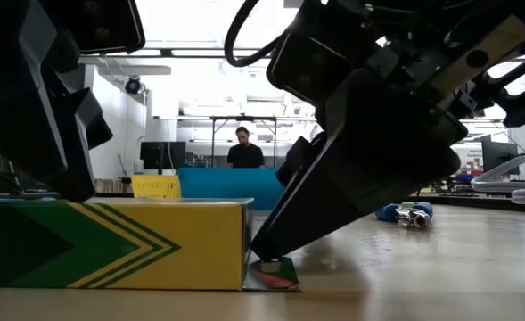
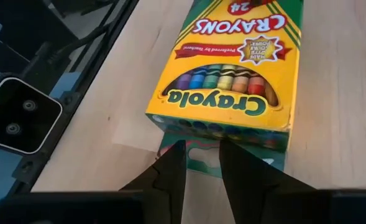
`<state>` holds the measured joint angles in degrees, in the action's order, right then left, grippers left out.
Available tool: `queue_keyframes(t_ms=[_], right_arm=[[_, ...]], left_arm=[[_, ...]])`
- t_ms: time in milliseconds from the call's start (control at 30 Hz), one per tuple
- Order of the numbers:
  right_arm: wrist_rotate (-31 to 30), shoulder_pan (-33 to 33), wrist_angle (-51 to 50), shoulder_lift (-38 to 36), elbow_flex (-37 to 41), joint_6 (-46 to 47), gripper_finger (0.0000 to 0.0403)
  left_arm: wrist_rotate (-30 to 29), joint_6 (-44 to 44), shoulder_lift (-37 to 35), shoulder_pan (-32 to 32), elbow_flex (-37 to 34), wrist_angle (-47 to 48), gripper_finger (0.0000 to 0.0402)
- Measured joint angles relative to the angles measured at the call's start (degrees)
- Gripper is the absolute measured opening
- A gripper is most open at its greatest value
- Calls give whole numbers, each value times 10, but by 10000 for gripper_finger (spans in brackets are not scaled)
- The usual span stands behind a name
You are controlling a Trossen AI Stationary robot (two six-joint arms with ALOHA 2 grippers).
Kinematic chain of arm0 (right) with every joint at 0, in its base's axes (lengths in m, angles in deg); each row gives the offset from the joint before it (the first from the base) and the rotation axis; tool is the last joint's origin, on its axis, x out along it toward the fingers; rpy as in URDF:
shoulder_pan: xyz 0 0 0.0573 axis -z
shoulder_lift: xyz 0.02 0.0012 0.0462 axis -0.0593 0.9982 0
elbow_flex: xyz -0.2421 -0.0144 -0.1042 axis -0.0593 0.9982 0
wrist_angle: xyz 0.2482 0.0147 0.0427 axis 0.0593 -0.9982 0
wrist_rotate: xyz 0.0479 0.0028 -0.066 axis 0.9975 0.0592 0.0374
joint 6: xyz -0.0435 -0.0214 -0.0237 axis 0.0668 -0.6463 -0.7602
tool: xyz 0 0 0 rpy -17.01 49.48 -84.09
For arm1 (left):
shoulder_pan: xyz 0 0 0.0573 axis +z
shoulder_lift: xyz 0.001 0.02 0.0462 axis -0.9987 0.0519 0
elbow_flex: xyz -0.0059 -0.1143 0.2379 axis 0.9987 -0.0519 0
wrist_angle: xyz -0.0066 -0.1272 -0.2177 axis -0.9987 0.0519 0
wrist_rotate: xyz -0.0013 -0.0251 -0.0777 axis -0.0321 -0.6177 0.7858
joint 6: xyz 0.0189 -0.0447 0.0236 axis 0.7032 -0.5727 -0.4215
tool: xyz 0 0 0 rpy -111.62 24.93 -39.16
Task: Pick & Place School Supplies
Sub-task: Put the crayon box into the blue bin
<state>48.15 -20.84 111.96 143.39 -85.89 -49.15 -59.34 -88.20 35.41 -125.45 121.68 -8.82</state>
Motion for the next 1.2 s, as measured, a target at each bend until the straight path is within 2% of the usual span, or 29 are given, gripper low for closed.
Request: queue_keyframes(t_ms=[300, 733, 1200], right_arm=[[7, 10, 13, 1, -23, -49, 91], [10, 14, -47, 1, -111, -115, 91], [7, 42, -81, -1, -167, -119, 91]], left_arm=[[-3, -3, -1, -12, 0, 6, 138], [-65, -17, -1, -57, -1, 15, 138], [-105, -28, 3, -86, -1, 17, 138]])
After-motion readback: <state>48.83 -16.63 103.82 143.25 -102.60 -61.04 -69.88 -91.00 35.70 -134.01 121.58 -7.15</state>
